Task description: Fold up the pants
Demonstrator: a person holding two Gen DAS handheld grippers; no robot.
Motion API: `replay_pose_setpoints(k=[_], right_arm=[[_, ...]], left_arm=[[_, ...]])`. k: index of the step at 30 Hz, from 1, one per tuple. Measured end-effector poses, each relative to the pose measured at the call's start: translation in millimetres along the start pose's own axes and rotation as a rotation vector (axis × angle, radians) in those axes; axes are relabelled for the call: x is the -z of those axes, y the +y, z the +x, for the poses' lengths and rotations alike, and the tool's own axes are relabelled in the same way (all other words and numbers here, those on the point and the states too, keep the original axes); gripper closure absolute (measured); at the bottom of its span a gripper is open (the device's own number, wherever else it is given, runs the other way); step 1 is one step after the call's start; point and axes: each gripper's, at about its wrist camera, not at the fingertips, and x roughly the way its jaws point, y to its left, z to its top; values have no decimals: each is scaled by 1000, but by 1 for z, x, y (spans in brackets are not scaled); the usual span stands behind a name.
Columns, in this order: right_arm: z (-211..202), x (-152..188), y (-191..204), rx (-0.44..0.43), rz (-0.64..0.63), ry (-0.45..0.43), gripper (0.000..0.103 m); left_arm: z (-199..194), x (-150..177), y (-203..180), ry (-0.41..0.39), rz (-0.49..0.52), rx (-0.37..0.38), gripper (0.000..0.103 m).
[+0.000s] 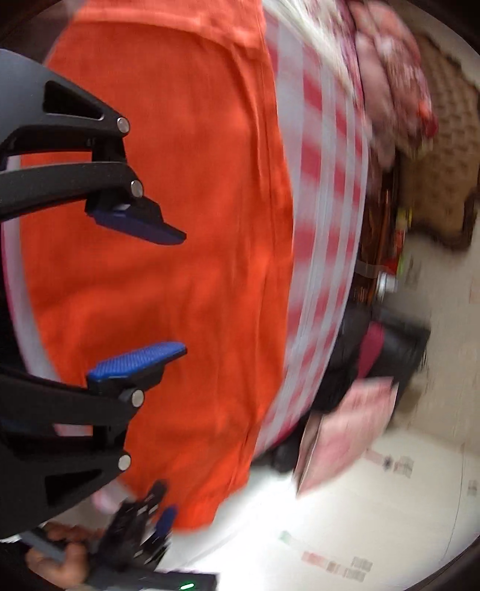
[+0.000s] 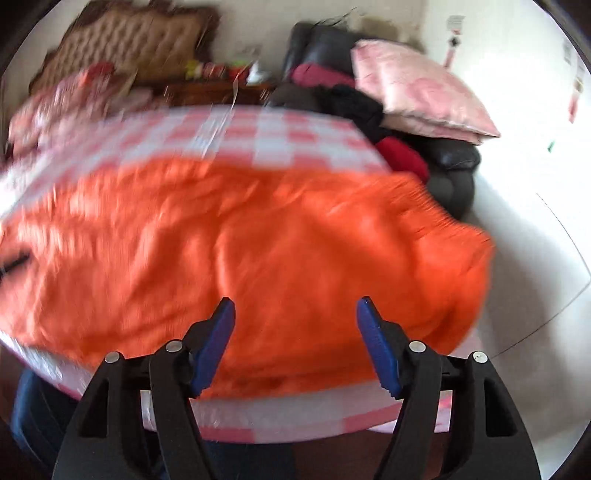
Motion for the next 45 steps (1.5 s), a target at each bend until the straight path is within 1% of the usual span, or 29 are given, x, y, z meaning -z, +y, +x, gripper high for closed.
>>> replay_pose_setpoints(k=[1, 3, 5, 7, 9, 11, 12, 13, 14, 15, 17, 18, 19, 20, 21, 22, 23, 24, 25, 26, 27, 29, 30, 31, 34, 37, 38, 43, 45], right_arm=[[4, 5, 6, 24, -24, 8, 37], [2, 11, 12, 51, -38, -17, 35], [-6, 10, 14, 60, -24, -36, 34], [-17, 6, 19, 50, -10, -64, 32], [-29, -4, 37, 4, -26, -104, 29], [-38, -18, 67, -55, -82, -128, 29], [-42, -26, 85, -82, -111, -143, 29], [-46, -30, 99, -100, -132, -150, 29], [-48, -39, 120, -131, -165, -149, 29], [-49, -46, 137, -155, -189, -145, 29], [-53, -61, 180, -224, -241, -147, 29], [-53, -68, 203, -258, -266, -142, 29], [-54, -72, 216, -275, -278, -137, 29], [-55, -78, 241, -314, -294, -133, 29], [-55, -79, 256, -334, -305, -128, 29], [-53, -80, 279, -348, -328, -118, 29], [-51, -78, 292, -351, -343, -112, 29], [-48, -76, 306, -358, -359, -100, 29], [-45, -74, 322, -374, -375, -85, 29], [-44, -73, 331, -383, -384, -78, 29], [-43, -72, 343, -388, -395, -72, 29], [-41, -73, 358, -395, -408, -64, 29], [-41, -76, 367, -406, -411, -66, 29], [-41, -81, 374, -415, -411, -69, 30], [-34, -104, 400, -434, -399, -49, 31], [-22, -125, 420, -401, -390, -36, 33], [-18, -130, 430, -404, -397, -20, 34], [-5, -127, 473, -355, -512, -30, 35], [-6, -127, 478, -339, -520, -67, 35]], left_arm=[[-7, -2, 20, -21, -26, -40, 50], [-23, -3, 68, -55, -79, -104, 52], [-33, 0, 104, -54, -95, -205, 53], [-43, 5, 143, -47, -115, -294, 53], [-54, 11, 176, -38, -110, -375, 52], [-64, 16, 198, -39, -99, -397, 51], [-67, 17, 205, -43, -72, -392, 50], [-66, 17, 208, -41, -20, -392, 48], [-70, 20, 212, -45, 2, -401, 40], [-71, 21, 217, -48, -16, -404, 36], [-81, 24, 231, -75, -83, -402, 37], [-82, 26, 233, -84, -98, -406, 37], [-86, 28, 237, -93, -108, -406, 37], [-89, 29, 240, -100, -110, -397, 39], [-92, 31, 243, -104, -106, -381, 41], [-96, 32, 247, -109, -105, -361, 43], [-101, 34, 251, -119, -113, -347, 46], [-106, 35, 252, -134, -125, -354, 40], [-115, 37, 258, -159, -150, -411, 36], [-122, 38, 265, -178, -177, -438, 32], [-127, 40, 275, -188, -216, -435, 32], [-138, 47, 297, -185, -321, -396, 33], [-142, 49, 303, -192, -347, -378, 33], [-147, 53, 306, -202, -370, -339, 33], [-154, 62, 306, -208, -407, -240, 33], [-156, 72, 303, -195, -435, -193, 33], [-157, 75, 302, -195, -445, -175, 34], [-159, 88, 300, -188, -501, -79, 38], [-158, 89, 300, -188, -521, -46, 47]])
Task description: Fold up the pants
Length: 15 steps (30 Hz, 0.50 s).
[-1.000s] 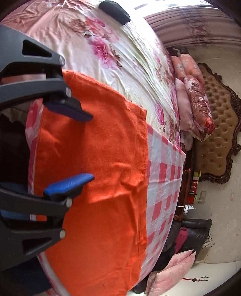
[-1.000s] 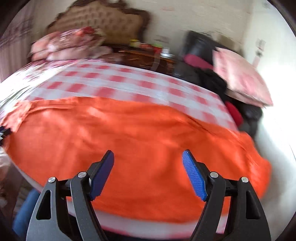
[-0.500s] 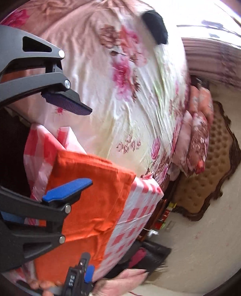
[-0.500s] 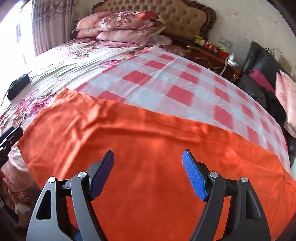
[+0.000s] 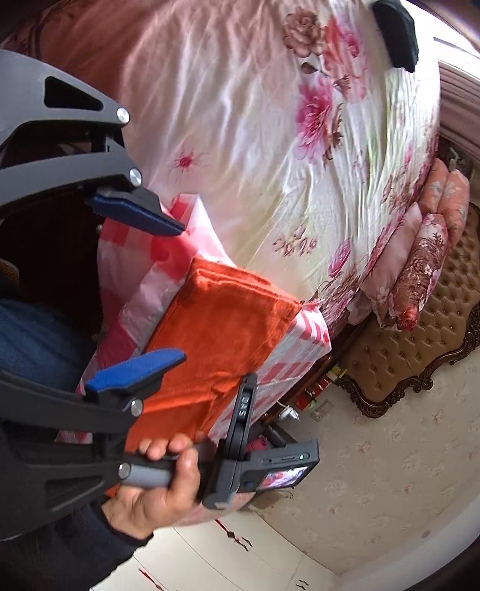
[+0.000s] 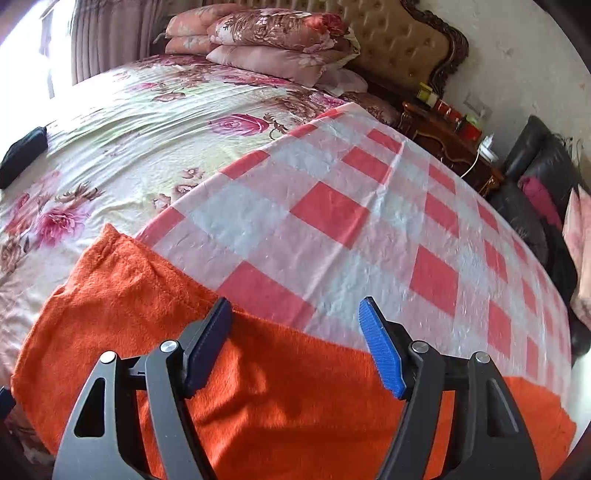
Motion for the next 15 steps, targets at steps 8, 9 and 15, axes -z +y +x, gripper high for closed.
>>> replay_pose_setpoints(k=[8, 9, 15], right_arm=[[-54, 38, -28, -120, 128, -13, 33], [-59, 47, -30, -120, 128, -11, 33], [-66, 101, -60, -56, 203, 71, 33]], left_arm=[[17, -2, 43, 24, -333, 195, 55], [21, -3, 48, 37, -362, 217, 55], [32, -11, 54, 70, -409, 251, 80]])
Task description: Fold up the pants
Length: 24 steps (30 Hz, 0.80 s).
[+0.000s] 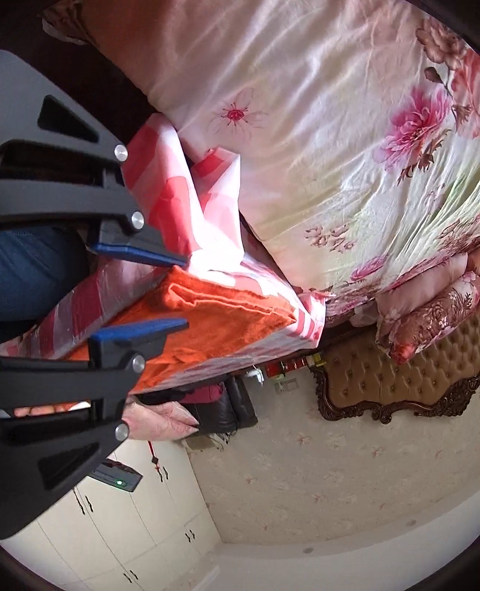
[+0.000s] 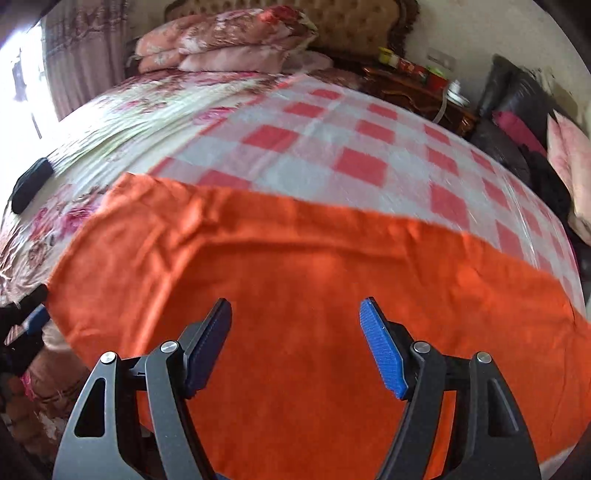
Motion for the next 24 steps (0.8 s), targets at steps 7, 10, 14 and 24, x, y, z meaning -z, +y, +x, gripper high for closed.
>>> replay_pose_setpoints(k=[7, 10, 14, 24], right_arm=[[14, 1, 12, -18, -19, 19, 35], [17, -6, 33, -28, -57, 5, 38], [22, -15, 46, -59, -54, 12, 38], [16, -11, 42, -77, -39, 19, 38]], left_arm=[[-14, -12, -12, -21, 42, -8, 93], [-17, -26, -9, -48, 12, 12, 93], [-12, -38, 27, -46, -114, 48, 93], [11, -13, 82, 10, -395, 281, 51]])
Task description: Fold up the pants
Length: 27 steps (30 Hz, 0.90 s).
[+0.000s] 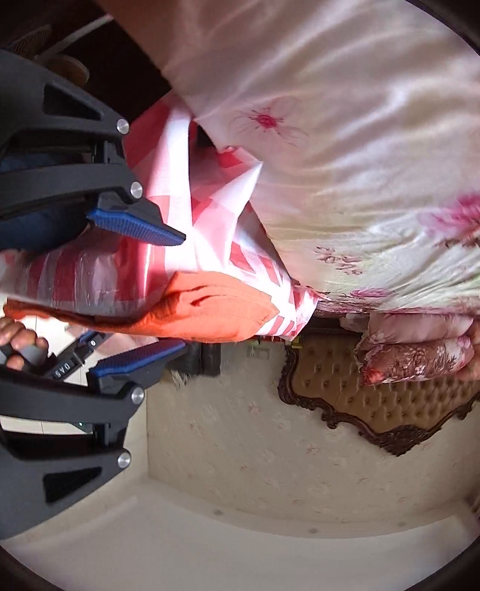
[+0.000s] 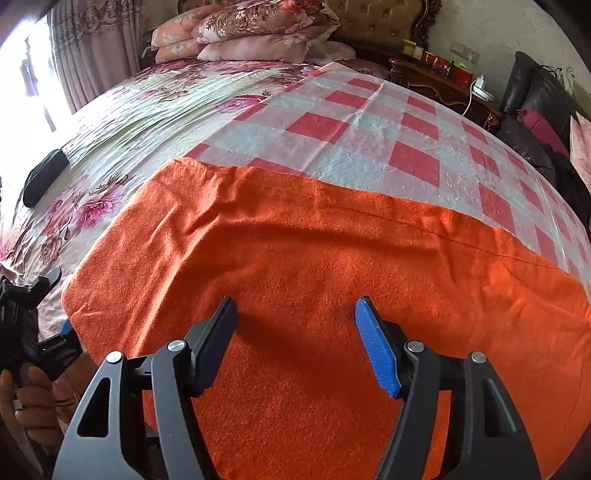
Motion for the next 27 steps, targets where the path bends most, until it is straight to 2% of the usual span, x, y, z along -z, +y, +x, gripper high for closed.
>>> replay_pose_setpoints(k=[5, 7, 8, 9, 10, 12, 14, 16, 18, 20, 27], right_arm=[[-11, 4, -9, -1, 31, -20, 38], [-12, 4, -13, -7, 44, -21, 38], [-12, 4, -13, -3, 41, -17, 38], [-10, 5, -12, 2, 35, -9, 38], [-8, 5, -12, 14, 28, 0, 39], [-5, 7, -13, 39, 25, 15, 42], [-3, 8, -12, 46, 7, 12, 42], [-4, 7, -9, 60, -21, 10, 42], [-4, 8, -13, 45, 4, 17, 41], [-6, 10, -17, 36, 23, 20, 41], [-37, 17, -40, 104, 45, -46, 41]], left_arm=[[4, -4, 0, 13, -14, 39, 52], [9, -7, -8, 29, 8, 41, 56], [13, -9, -13, 39, 18, 31, 61], [17, -11, -17, 48, 31, 14, 75], [19, -12, -22, 47, 54, -24, 84], [20, -14, -31, 37, 94, -69, 88], [17, -12, -46, 17, 169, -160, 91], [15, -8, -63, -1, 241, -226, 93], [14, -2, -83, -21, 313, -285, 93], [15, 3, -98, -35, 365, -323, 93], [23, 17, -141, -61, 504, -436, 93]])
